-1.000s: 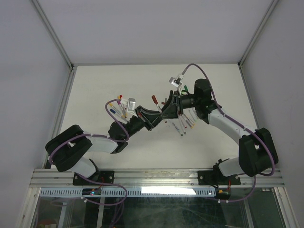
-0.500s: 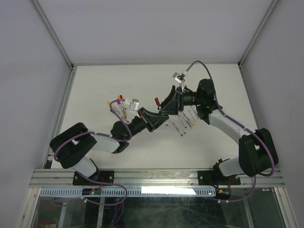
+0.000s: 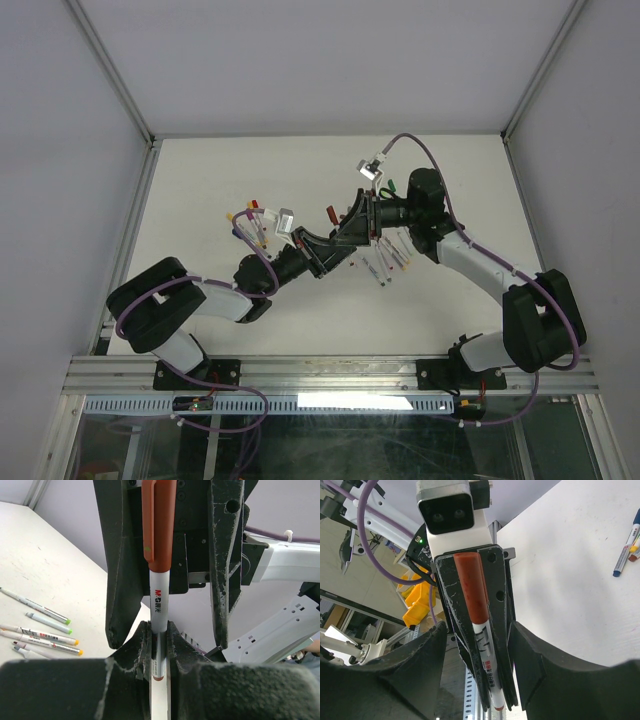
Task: Open the pen caps
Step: Pick up the pen from the center of the board.
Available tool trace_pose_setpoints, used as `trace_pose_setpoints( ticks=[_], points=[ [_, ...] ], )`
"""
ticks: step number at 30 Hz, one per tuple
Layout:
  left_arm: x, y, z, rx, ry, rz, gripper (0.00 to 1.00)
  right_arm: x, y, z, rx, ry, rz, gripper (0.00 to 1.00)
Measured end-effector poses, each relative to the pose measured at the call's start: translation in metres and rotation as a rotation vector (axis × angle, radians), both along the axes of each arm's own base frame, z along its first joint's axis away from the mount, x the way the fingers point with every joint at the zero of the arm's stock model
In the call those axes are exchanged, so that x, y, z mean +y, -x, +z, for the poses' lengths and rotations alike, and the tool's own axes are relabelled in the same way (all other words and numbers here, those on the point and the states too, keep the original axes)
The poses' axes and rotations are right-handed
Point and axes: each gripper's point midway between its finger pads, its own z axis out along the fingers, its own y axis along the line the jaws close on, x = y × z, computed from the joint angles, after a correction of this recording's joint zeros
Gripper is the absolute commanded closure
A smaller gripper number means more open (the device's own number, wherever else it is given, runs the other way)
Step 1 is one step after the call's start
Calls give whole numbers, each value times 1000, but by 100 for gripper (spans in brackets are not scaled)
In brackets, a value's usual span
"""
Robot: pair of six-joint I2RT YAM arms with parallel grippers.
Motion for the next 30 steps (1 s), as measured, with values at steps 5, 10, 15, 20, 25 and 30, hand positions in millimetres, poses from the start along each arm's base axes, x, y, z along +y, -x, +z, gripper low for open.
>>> trace_pose_setpoints(
  ticks=[5,10,15,20,25,30],
  points=[
    [0,-1,0,1,1,3,100,0,0,-2,18,9,-2,44],
    [0,-1,0,2,1,4,100,0,1,-2,21,10,-2,44],
    [1,0,-1,10,3,2,100,-2,-2,-2,17,7,-10,44],
    [2,1,-4,28,3,-5,100,-7,-10,1,-2,-2,-33,44],
    [1,2,-7,46,3,-12,100,-8,-12,2,-37,-10,-33,14],
    [1,2,-8,54,4,-14,100,-8,-10,4,-95,-25,-9,18]
  ],
)
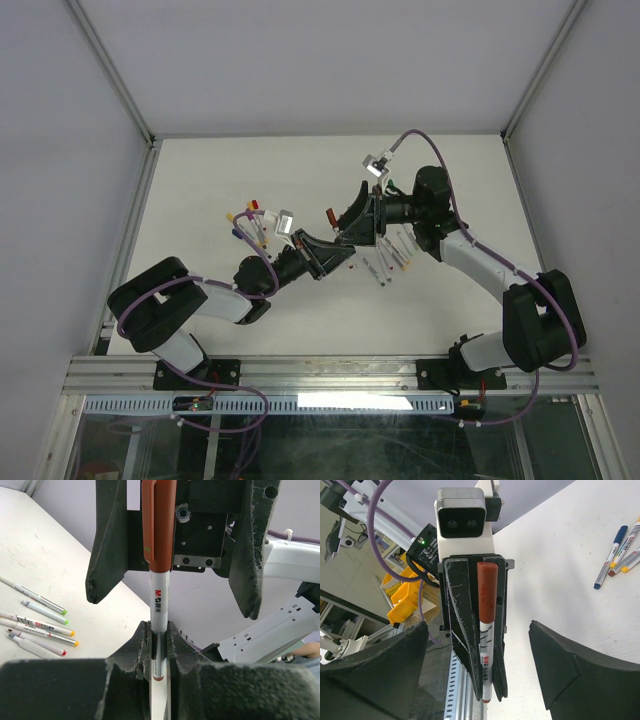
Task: Open the pen caps
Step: Pick up the pen from the center of the board.
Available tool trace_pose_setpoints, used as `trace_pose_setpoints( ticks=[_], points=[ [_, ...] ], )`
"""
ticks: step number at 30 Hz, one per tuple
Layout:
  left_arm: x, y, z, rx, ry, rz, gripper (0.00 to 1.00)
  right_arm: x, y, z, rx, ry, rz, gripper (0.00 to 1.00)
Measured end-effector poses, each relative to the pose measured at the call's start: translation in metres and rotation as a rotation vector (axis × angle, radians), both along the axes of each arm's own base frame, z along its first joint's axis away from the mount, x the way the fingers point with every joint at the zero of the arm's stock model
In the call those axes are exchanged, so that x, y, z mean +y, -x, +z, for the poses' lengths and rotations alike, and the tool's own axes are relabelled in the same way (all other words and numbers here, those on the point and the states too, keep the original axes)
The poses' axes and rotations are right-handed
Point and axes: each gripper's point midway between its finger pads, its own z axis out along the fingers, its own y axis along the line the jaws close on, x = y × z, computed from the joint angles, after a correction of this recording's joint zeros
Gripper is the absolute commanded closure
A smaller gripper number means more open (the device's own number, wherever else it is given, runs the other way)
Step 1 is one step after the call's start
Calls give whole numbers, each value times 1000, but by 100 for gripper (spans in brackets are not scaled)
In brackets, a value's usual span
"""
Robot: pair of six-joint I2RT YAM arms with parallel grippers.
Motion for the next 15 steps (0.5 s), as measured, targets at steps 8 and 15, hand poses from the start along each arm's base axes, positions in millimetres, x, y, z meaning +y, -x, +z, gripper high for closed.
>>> trace_pose_setpoints(
  ticks=[8,15],
  points=[
    [0,0,-1,4,-1,-1,100,0,-1,1,-13,-4,0,58],
    [-1,-1,-4,8,-6,-1,100,2,0,-4,5,5,7,60]
  ],
)
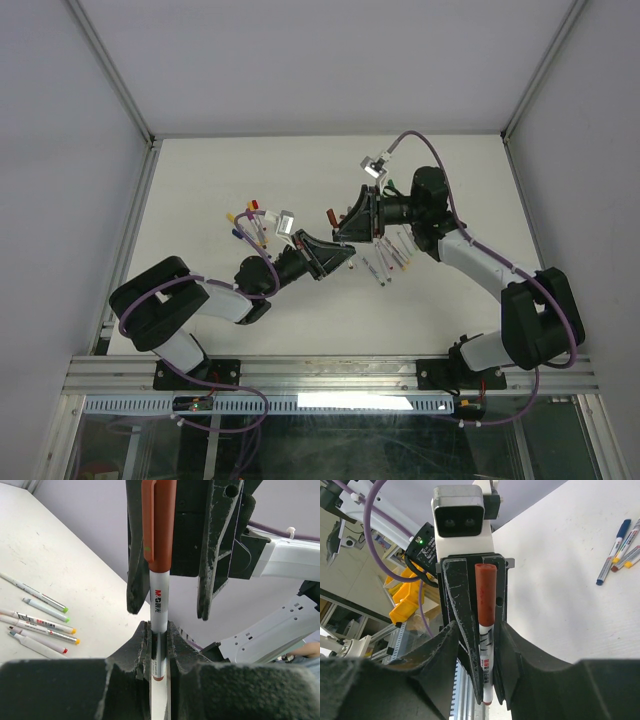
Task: Open the pen caps
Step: Pick up the pen from the center of the board.
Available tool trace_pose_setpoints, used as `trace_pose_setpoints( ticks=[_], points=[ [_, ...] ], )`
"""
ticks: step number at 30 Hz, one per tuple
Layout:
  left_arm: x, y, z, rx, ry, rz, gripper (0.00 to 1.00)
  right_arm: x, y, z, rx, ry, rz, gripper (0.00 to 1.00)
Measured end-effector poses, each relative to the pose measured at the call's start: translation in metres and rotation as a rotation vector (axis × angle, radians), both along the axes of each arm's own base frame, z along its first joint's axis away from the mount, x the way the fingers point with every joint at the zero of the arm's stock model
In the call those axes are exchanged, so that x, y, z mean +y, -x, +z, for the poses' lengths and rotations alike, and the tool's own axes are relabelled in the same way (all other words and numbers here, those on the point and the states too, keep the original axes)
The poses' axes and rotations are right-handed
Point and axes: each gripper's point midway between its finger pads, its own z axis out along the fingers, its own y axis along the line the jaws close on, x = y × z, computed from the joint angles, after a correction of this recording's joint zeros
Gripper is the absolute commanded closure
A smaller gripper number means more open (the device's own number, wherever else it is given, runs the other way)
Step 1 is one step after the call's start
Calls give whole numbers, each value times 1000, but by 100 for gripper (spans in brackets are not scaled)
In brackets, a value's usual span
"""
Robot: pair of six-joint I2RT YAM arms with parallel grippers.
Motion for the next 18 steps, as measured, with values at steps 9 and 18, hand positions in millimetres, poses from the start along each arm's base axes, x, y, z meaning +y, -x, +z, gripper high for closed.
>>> trace_pose_setpoints(
  ticks=[9,18],
  points=[
    [0,0,0,0,0,0,100,6,7,-6,64,32,25,60],
    [0,0,0,0,0,1,100,7,9,-7,99,49,32,60]
  ],
)
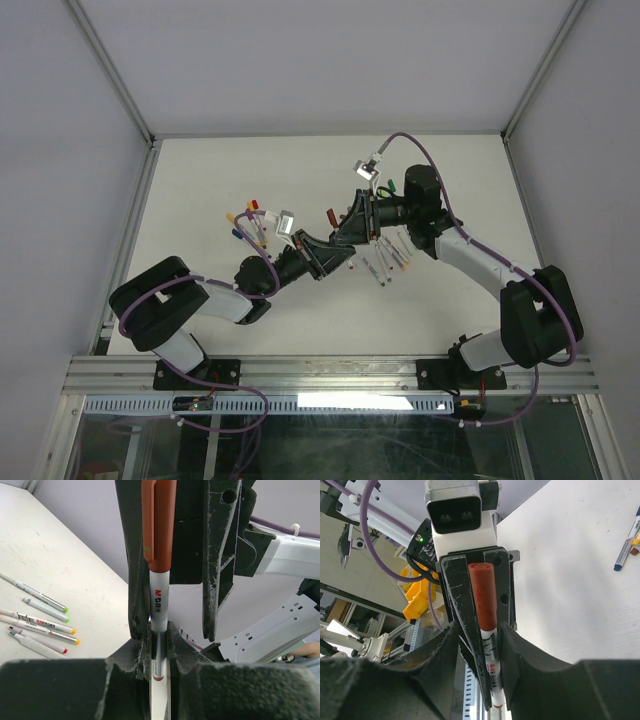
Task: Open the pen caps
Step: Pick up the pen from the center of the board.
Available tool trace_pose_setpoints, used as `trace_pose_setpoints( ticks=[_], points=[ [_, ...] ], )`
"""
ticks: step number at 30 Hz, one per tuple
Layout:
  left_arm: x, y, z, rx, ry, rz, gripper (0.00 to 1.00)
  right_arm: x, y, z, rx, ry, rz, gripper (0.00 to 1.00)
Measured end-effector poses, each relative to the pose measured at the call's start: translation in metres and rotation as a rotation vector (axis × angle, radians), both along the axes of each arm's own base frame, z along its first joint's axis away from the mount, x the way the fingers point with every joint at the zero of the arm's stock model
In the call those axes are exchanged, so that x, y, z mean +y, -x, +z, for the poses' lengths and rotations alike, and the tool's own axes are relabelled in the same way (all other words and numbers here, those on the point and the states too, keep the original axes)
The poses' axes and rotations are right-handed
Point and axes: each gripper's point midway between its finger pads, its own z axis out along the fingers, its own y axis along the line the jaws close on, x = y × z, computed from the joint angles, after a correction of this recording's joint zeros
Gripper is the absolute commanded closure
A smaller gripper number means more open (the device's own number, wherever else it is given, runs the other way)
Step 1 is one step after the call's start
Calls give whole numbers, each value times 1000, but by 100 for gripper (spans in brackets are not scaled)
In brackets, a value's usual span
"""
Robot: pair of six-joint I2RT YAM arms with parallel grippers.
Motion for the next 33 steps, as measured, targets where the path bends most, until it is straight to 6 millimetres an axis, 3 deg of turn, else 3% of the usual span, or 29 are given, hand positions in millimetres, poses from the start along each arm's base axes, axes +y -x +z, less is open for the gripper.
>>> trace_pose_setpoints(
  ticks=[2,3,5,14,33],
  points=[
    [0,0,0,0,0,0,100,0,0,0,3,2,0,60],
    [0,0,0,0,0,0,100,0,0,0,4,2,0,33],
    [0,0,0,0,0,0,100,0,-1,-1,-17,2,1,27],
    [1,1,-4,9,-8,-1,100,-2,-8,1,-106,-19,-9,27],
    [2,2,-7,14,-11,0,100,-3,-9,1,-118,-22,-11,27]
  ],
)
